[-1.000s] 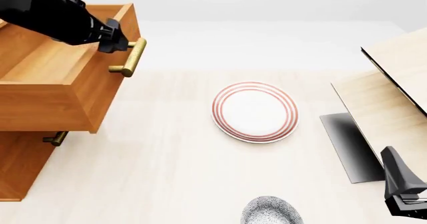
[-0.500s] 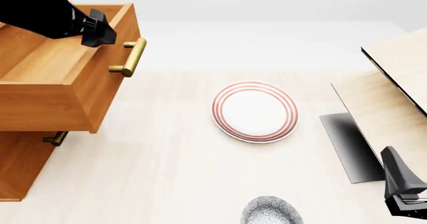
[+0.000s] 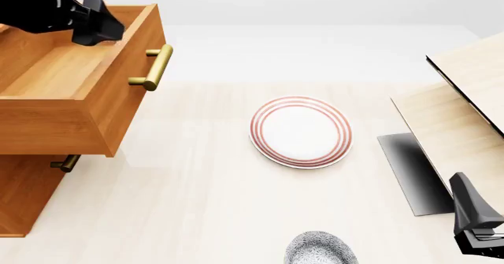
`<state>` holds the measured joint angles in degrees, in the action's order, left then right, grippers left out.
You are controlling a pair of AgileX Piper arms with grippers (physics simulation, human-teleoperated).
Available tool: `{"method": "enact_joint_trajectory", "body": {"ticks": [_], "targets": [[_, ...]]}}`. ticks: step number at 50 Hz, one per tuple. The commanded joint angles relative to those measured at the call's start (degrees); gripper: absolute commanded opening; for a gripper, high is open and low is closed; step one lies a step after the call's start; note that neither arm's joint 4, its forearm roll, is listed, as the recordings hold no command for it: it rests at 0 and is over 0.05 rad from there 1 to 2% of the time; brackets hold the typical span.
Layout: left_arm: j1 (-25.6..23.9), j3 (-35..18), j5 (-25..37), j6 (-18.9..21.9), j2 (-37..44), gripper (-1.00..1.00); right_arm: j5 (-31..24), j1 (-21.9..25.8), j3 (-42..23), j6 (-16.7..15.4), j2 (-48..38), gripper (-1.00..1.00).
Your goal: Open the top drawer of the cabinet and put the bowl in it.
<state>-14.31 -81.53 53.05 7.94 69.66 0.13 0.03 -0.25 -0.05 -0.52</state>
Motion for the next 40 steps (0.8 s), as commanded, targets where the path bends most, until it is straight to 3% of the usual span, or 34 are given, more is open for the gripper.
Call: {"method": "enact_joint_trajectory", "body": {"ticks": [1,6,29,40], "targets": [[-2.1,-0.4,0.6,0.6,-2.4,1.00,0.0,0.0,0.0,0.0,0.1,1.00],[-3.4,-0.7,0.1,1.7,-3.7,1.00,0.0,0.0,0.0,0.0,0.1,1.00],[-5.4,9.1,0.2,6.7,-15.9,1.00,0.0,0.0,0.0,0.0,0.1,1.00],[-7.2,13.0,0.2,7.1,-20.2,1.00,0.0,0.0,0.0,0.0,0.1,1.00]]}}
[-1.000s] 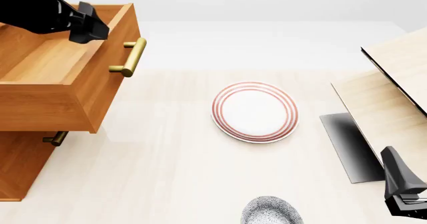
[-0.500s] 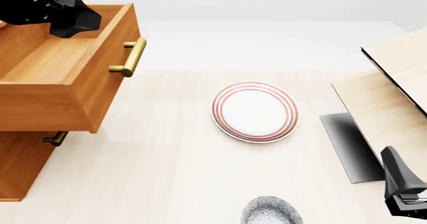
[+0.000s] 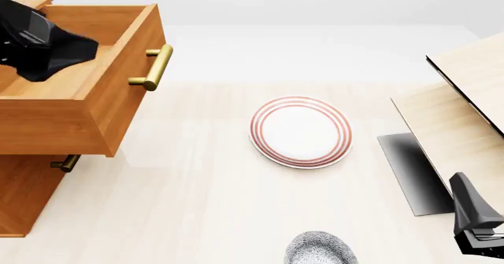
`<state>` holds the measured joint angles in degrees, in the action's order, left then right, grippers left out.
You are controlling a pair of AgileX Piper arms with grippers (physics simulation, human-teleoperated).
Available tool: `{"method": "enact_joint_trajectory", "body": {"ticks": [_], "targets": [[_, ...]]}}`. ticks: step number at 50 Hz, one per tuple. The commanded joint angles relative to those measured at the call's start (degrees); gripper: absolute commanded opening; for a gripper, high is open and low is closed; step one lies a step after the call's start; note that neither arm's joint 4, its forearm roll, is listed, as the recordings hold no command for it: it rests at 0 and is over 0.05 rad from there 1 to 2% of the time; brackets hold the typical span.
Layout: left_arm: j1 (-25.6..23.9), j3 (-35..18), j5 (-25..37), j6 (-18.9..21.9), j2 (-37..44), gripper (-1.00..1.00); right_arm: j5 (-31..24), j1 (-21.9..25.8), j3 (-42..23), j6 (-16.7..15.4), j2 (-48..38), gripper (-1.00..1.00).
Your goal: Open the top drawer of the cabinet and put the bowl in it.
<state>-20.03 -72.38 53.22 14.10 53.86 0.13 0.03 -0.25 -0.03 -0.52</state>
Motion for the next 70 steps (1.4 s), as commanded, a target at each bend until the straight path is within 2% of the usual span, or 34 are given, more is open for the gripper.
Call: {"method": "enact_joint_trajectory", "body": {"ticks": [1,7,25,34,37,39,41,47,70], "targets": [[-1.6,4.2,-0.2,1.1,-4.7,1.00,0.0,0.0,0.0,0.0,0.1,1.00],[-2.6,6.3,-1.5,1.4,-5.5,1.00,0.0,0.0,0.0,0.0,0.1,1.00],[-9.8,10.0,-7.7,1.9,-1.9,1.00,0.0,0.0,0.0,0.0,0.1,1.00],[-13.6,10.5,-11.4,0.2,2.1,1.00,0.0,0.0,0.0,0.0,0.1,1.00],[-15.9,10.3,-13.4,-1.6,4.7,1.00,0.0,0.0,0.0,0.0,0.1,1.00],[-15.8,11.4,-14.2,-1.1,4.7,1.00,0.0,0.0,0.0,0.0,0.1,1.00],[-18.2,10.8,-15.8,-2.9,7.5,1.00,0.0,0.0,0.0,0.0,0.1,1.00],[-20.4,12.7,-19.7,-4.5,11.1,1.00,0.0,0.0,0.0,0.0,0.1,1.00],[-24.2,16.6,-26.8,-8.0,16.9,1.00,0.0,0.0,0.0,0.0,0.1,1.00]]}}
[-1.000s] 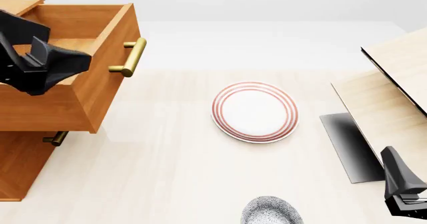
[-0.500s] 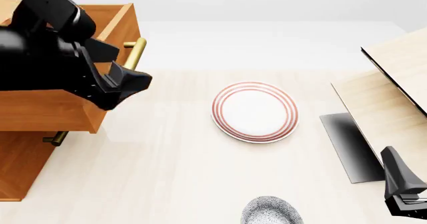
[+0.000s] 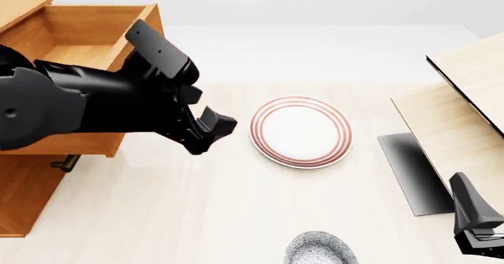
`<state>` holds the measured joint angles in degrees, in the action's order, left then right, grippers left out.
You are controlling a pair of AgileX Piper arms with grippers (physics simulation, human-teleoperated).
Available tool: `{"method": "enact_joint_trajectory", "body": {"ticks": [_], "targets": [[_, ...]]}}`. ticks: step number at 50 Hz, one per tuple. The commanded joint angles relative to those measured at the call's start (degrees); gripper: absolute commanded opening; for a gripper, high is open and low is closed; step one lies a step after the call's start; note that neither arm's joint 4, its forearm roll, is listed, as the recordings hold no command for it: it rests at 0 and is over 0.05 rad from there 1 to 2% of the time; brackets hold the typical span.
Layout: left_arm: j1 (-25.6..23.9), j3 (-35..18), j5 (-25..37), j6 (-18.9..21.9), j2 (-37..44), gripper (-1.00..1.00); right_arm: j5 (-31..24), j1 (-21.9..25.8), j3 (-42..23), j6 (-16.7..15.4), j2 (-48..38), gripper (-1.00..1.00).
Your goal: Open the top drawer of the cabinet and put the bowl in it.
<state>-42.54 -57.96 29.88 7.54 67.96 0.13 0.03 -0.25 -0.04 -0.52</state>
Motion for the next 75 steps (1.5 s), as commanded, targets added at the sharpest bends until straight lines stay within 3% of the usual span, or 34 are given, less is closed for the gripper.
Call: {"method": "enact_joint_trajectory", "body": {"ticks": [1,35,57,75], "targets": [[-1.7,2.2,-3.6,-1.5,2.9,1.00,0.0,0.0,0.0,0.0,0.1,1.00],[-4.9,5.1,-10.4,-3.6,9.7,1.00,0.0,0.0,0.0,0.0,0.1,1.00],[-9.6,2.1,-11.6,-6.9,15.9,1.00,0.0,0.0,0.0,0.0,0.0,1.00],[-11.5,1.2,-12.6,-7.4,18.7,1.00,0.0,0.0,0.0,0.0,0.1,1.00]]}}
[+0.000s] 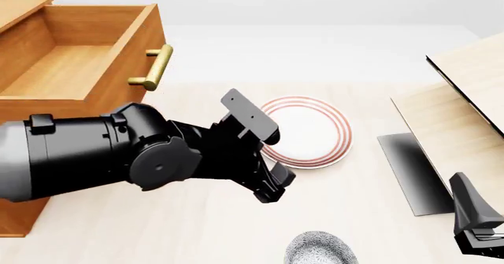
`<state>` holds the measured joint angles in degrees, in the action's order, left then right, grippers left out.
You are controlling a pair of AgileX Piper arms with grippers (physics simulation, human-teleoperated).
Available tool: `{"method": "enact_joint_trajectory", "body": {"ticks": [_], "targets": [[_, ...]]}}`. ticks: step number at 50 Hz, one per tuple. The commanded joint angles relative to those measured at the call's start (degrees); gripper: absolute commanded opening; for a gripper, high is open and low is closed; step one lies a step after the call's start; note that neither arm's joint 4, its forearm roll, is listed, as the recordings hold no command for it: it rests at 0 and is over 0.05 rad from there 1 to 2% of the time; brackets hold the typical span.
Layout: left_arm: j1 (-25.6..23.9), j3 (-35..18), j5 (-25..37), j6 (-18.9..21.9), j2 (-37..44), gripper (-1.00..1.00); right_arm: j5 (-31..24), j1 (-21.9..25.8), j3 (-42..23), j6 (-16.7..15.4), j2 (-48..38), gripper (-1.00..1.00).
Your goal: Open the top drawer of the cabinet and put the bowl in it.
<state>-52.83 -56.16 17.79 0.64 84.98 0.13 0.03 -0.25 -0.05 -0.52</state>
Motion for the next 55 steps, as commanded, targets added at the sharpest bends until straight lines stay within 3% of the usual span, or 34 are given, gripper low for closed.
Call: {"method": "enact_joint_trajectory", "body": {"ticks": [1,37,46,55], "targets": [[-1.3,-0.7,-0.5,-0.5,1.9,1.00,0.0,0.0,0.0,0.0,0.1,1.00],[-6.1,-3.3,-3.3,-3.4,8.9,1.00,0.0,0.0,0.0,0.0,0.1,1.00],[-7.7,-4.4,-3.5,-6.6,10.1,1.00,0.0,0.0,0.0,0.0,0.1,1.00],[-8.8,-5.0,-3.9,-7.2,12.3,1.00,0.0,0.0,0.0,0.0,0.1,1.00]]}}
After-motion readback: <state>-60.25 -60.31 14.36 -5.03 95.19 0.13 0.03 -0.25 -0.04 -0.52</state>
